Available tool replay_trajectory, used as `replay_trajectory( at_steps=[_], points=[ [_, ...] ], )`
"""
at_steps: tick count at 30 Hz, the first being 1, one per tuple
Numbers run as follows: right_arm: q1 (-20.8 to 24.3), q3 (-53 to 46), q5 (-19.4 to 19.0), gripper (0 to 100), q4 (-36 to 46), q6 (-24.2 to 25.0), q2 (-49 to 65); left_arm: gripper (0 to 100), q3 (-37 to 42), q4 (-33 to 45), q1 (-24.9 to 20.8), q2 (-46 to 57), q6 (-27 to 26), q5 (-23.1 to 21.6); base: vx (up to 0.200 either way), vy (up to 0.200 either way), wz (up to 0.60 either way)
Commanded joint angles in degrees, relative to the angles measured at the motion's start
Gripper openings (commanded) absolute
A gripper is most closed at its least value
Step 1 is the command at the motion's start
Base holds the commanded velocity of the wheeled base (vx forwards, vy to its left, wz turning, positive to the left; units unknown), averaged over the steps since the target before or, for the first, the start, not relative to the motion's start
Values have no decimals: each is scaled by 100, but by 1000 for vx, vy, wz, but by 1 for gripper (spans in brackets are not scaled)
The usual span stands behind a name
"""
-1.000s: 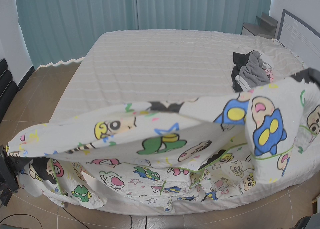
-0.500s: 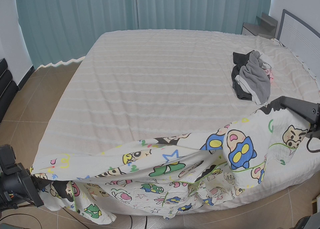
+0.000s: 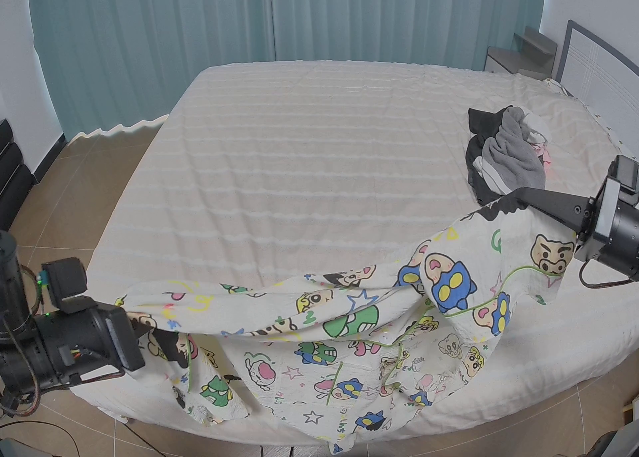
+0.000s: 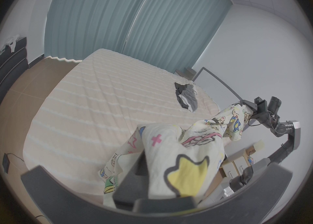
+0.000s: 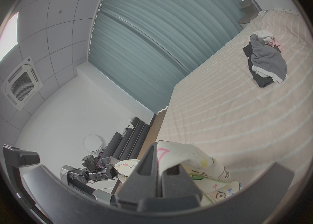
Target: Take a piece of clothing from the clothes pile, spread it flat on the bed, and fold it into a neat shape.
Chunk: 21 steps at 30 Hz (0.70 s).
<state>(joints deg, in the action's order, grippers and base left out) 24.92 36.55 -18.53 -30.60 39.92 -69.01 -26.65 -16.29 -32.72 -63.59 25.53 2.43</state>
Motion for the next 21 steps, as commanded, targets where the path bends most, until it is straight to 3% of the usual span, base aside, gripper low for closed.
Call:
replay_trajectory(
  at_steps=[1, 7, 12, 16, 21],
  points=[
    [-180, 28, 16, 0, -218, -152, -745, 0, -341, -305, 372, -1235, -4, 21, 200, 0, 0],
    [-347, 28, 51, 0, -755, -152, -1492, 0, -596, -604, 688, -2193, 5, 21, 200, 0, 0],
    [-374, 81, 359, 0, -1300, -160, -2222, 0, -772, -806, 864, -2967, 31, 30, 0, 0, 0],
    [-391, 309, 737, 0, -1801, -125, -3136, 0, -1211, -1070, 1013, -3793, 392, 83, 0, 0, 0],
    [-444, 696, 965, 0, -1853, 33, -3848, 0, -1765, -1096, 1092, -4575, 743, 250, 0, 0, 0]
  ],
)
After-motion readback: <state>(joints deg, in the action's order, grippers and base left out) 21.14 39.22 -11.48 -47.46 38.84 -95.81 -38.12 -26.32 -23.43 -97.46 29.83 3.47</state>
